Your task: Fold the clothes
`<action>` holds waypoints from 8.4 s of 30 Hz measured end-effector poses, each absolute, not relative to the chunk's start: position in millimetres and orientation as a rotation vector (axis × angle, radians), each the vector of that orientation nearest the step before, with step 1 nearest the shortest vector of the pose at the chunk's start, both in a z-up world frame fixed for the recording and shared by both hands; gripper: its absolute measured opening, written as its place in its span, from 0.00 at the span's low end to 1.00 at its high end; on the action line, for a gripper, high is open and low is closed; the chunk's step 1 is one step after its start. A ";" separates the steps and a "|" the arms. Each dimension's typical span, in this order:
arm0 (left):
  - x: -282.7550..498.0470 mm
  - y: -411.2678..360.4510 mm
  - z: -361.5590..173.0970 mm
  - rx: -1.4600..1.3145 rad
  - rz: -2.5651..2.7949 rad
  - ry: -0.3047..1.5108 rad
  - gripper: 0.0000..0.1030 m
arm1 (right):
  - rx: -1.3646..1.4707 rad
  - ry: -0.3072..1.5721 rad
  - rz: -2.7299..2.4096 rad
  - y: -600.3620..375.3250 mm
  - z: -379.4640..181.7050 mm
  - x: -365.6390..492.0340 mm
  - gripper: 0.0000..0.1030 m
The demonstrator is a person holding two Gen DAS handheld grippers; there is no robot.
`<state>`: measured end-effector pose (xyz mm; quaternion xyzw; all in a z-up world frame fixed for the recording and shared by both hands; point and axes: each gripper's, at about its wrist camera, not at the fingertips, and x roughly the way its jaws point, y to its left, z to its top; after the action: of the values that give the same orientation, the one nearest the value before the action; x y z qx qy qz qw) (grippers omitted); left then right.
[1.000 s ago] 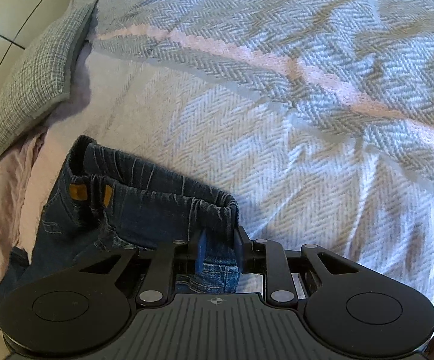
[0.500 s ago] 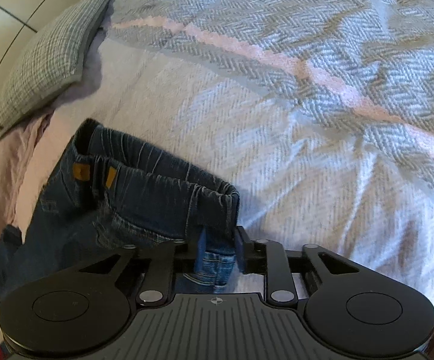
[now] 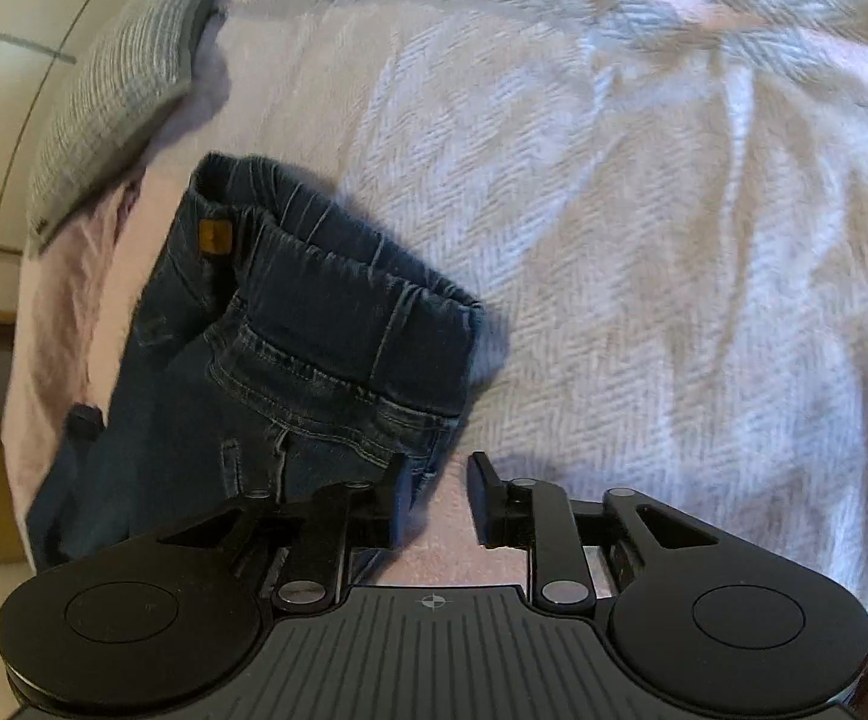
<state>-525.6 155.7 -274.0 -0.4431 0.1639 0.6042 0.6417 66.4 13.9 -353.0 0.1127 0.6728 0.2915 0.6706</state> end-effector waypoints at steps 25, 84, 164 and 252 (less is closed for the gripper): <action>-481.1 213.4 -308.5 -1.016 1.451 0.530 0.29 | 0.480 1.196 0.875 -20.2 -301.0 90.5 0.05; -503.1 336.8 -355.1 -1.161 1.453 0.283 0.00 | 0.280 1.347 0.458 -25.1 -363.1 137.7 0.18; -330.9 488.6 -380.3 -1.162 1.058 0.387 0.39 | 0.081 1.189 0.590 132.7 -342.7 239.4 0.28; -298.8 420.2 -351.0 -0.875 1.131 0.572 0.24 | -0.151 1.199 1.106 218.9 -370.4 267.3 0.16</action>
<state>-298.8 420.2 -351.0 -0.3957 0.2584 0.5112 0.7179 267.3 218.9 -370.4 -0.0672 0.5346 0.4933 0.6829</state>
